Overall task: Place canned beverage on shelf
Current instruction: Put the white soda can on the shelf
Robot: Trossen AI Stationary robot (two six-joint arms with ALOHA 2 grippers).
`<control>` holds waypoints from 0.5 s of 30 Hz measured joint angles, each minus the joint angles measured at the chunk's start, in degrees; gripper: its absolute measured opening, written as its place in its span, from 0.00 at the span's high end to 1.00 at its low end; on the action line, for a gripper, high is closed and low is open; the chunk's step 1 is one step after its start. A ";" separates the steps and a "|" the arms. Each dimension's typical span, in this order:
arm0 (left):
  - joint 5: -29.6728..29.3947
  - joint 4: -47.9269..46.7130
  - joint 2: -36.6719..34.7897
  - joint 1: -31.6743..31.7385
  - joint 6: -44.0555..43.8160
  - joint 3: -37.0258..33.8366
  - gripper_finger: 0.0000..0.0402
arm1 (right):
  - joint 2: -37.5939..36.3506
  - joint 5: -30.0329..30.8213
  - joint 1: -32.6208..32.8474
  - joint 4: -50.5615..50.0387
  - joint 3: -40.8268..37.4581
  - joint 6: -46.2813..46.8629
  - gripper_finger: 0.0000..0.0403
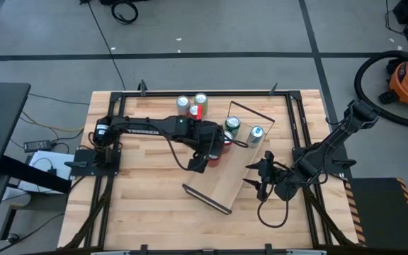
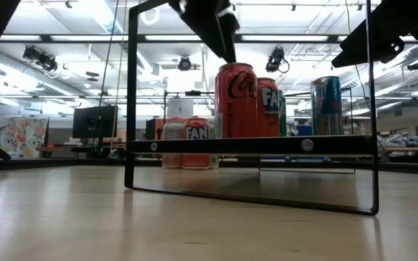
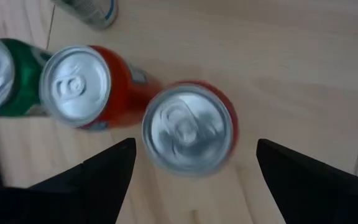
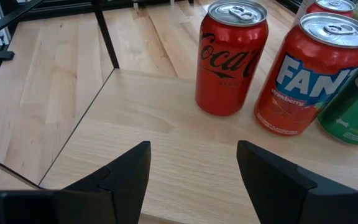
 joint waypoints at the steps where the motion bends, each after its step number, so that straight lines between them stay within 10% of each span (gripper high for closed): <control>1: -0.38 -1.72 -0.02 -0.06 0.06 1.30 0.14 | 0.00 0.01 0.00 0.00 0.00 0.00 0.38; 15: -1.77 -14.76 -1.50 8.50 -1.33 -0.19 0.16 | 1.42 -0.02 0.36 0.48 -0.02 0.17 0.38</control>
